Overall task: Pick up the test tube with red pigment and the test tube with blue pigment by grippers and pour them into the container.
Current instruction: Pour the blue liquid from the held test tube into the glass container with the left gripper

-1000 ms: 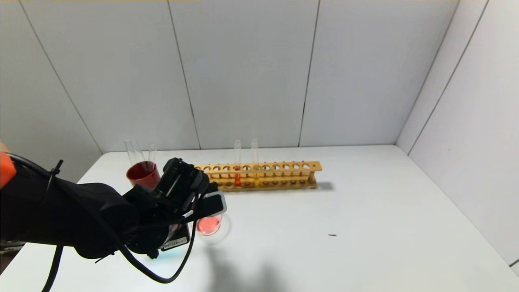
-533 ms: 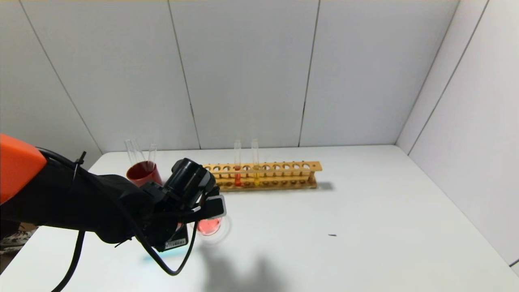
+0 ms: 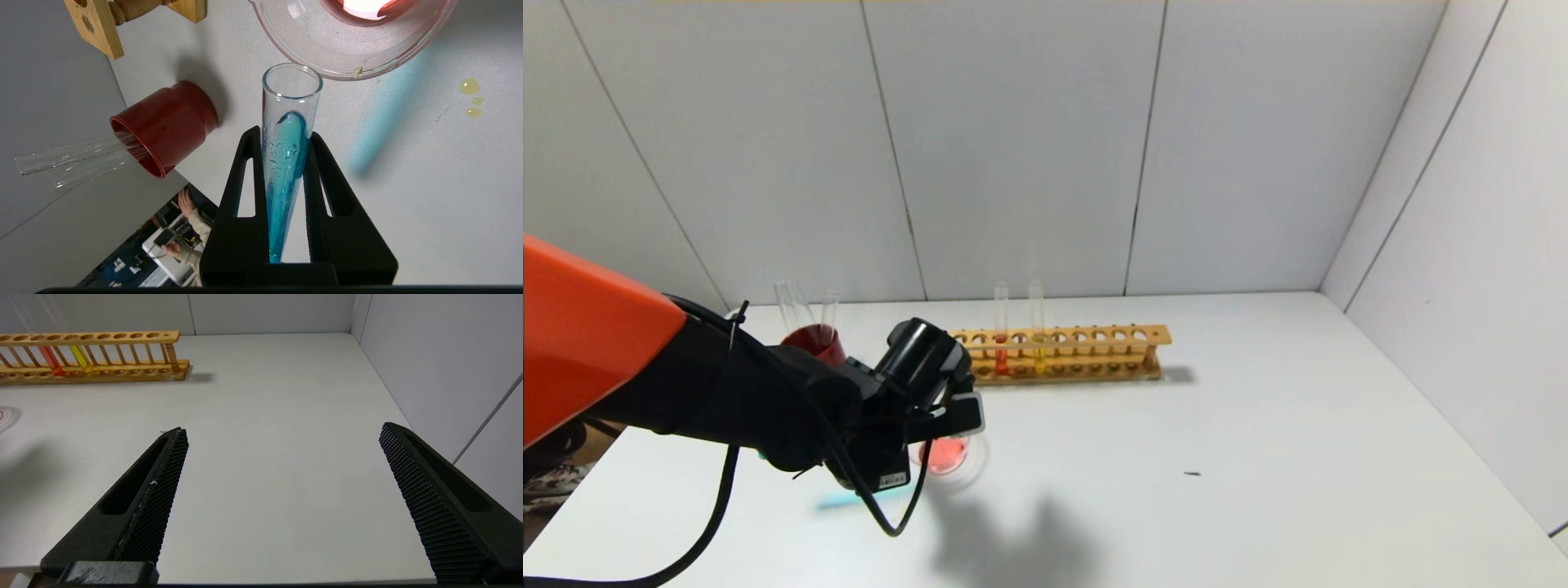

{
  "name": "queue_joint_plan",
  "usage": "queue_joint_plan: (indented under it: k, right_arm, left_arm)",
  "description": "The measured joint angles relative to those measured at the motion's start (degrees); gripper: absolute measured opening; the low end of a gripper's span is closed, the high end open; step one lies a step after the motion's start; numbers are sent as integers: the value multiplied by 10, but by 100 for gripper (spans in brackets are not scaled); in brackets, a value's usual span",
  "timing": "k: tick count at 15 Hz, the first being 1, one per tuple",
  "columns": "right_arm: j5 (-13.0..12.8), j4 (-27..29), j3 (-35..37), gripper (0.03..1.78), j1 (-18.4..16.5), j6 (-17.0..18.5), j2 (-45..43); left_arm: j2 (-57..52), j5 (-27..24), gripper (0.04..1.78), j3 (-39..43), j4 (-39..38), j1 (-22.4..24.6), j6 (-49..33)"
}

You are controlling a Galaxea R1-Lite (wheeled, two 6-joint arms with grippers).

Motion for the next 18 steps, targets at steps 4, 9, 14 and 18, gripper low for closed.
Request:
queue_joint_plan:
  k: [4,9,14,18]
  right_arm:
    - [0,0,0,171,0,0,0]
    - [0,0,0,171,0,0,0]
    - [0,0,0,171,0,0,0]
    - [0,0,0,171,0,0,0]
  left_arm:
    - [6,17,30,-11,28,0,12]
    - [6,30,30,-56,100,-2,14]
    - [6,31,30,-68,106,-5,15]
    - [7,34,30,-93,142,-4,15]
